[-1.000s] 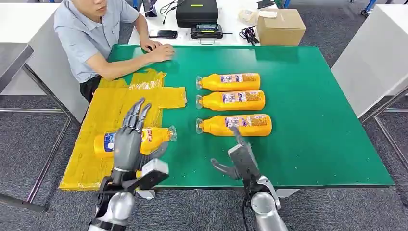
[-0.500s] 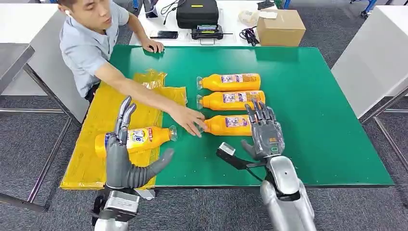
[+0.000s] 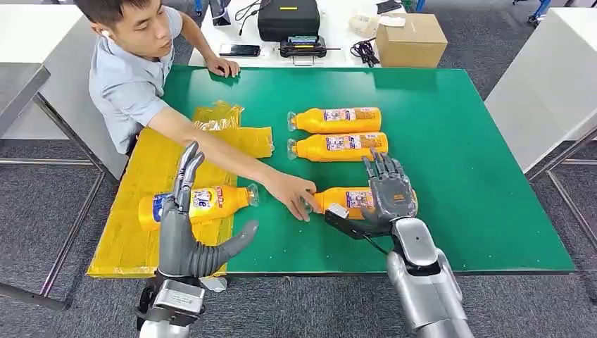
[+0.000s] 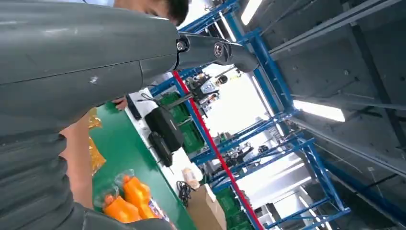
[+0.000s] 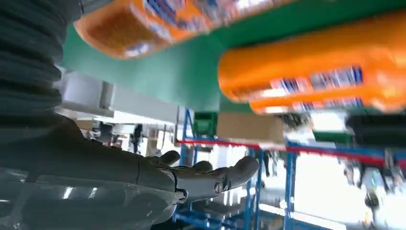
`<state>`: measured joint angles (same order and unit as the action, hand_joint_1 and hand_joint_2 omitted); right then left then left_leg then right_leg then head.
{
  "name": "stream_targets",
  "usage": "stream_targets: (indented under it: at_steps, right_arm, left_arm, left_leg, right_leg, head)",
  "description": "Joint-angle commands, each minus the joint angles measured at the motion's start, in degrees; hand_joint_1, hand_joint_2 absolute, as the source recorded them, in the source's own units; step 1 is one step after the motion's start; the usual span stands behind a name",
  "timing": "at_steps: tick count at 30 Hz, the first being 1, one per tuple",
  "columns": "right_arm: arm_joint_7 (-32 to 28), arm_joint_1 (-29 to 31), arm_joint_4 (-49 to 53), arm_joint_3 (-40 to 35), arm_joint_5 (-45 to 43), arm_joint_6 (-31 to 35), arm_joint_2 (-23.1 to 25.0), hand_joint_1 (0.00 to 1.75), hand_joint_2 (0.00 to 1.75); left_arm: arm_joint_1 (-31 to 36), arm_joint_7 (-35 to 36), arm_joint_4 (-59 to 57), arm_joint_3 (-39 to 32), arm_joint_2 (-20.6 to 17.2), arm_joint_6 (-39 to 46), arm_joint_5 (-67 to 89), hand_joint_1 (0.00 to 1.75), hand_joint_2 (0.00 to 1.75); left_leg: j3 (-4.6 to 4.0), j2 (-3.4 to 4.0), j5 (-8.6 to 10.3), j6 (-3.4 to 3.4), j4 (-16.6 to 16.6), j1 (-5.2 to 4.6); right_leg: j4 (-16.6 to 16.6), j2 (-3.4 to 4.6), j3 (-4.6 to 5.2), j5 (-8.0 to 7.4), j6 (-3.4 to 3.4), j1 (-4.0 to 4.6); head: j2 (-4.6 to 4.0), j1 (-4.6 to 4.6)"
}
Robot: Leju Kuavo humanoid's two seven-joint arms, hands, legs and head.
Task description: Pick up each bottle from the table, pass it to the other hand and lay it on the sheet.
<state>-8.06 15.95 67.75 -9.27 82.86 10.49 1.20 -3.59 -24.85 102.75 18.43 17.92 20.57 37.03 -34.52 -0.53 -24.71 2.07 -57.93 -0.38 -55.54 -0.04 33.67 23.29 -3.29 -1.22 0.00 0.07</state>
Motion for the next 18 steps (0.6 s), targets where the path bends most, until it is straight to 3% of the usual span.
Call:
stream_targets:
  at_steps: [1, 10, 18]
  right_arm:
    - [2.13, 1.45, -8.44, -0.41, -0.05, -3.64, -2.49, 0.00, 1.75]
    - [3.87, -5.49, 2.54, -4.61, -1.52, -10.74, -6.55, 0.00, 1.75]
    - [5.45, -2.94, -0.78, -1.87, -1.22, -9.31, -8.69, 0.00, 1.75]
  left_arm:
    - [0.50, 0.62, -2.07, -1.29, 0.27, 0.46, 0.77, 0.00, 1.75]
    - [-2.28, 1.73, 0.99, -2.91, 0.38, -1.09, 1.60, 0.00, 1.75]
    - [-2.08, 1.65, 0.03, -2.06, 0.71, -1.78, 1.58, 0.00, 1.75]
  left_leg:
    - [0.18, -0.01, -0.03, -0.08, 0.05, 0.05]
    - [0.13, -0.01, -0.09, -0.09, 0.01, 0.03]
    - [0.09, 0.03, -0.08, -0.10, -0.02, 0.05]
  right_leg:
    - [0.08, -0.04, -0.20, 0.03, 0.10, 0.06]
    - [0.01, -0.04, -0.14, 0.09, 0.11, 0.04]
    - [0.02, -0.01, -0.11, 0.05, 0.13, 0.06]
  head:
    - [0.00, 0.00]
    - [0.00, 0.00]
    - [0.00, 0.00]
